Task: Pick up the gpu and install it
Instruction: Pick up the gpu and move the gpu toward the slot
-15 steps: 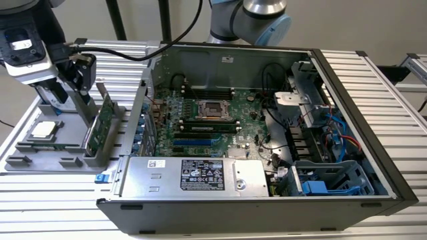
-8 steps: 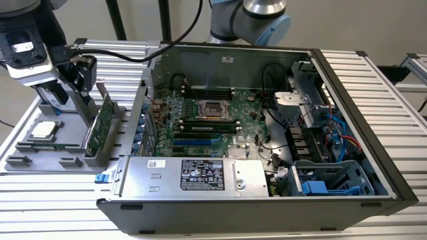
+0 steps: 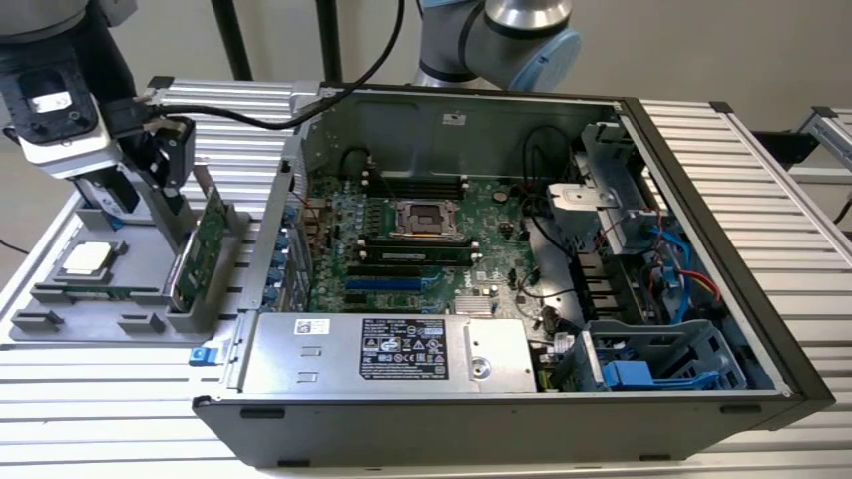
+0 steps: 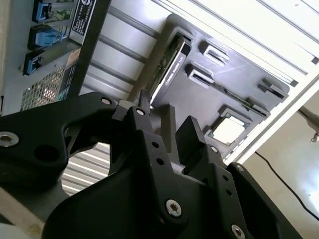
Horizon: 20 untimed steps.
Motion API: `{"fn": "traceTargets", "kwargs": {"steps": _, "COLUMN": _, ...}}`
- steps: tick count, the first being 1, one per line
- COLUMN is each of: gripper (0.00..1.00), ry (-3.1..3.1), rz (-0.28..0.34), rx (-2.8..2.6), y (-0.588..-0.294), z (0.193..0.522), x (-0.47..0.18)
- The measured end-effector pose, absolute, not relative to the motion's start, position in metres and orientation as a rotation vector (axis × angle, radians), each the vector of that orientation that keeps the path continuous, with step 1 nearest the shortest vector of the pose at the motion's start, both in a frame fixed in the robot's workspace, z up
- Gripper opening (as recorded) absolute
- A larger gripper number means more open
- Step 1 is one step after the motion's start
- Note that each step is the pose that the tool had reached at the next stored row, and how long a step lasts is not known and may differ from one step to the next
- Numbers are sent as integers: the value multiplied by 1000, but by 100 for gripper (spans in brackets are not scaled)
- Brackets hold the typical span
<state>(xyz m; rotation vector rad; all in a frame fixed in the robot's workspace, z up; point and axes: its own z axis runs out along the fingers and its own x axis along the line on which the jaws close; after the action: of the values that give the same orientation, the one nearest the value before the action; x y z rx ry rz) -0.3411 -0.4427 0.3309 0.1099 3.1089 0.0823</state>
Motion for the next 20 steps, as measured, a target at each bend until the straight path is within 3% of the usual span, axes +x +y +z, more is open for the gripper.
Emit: {"fn": "traceTargets", "kwargs": {"steps": 20, "gripper": 100, "ry": 3105, "rz": 81, "rx": 176, "y": -443, "z": 316, "x": -343}}
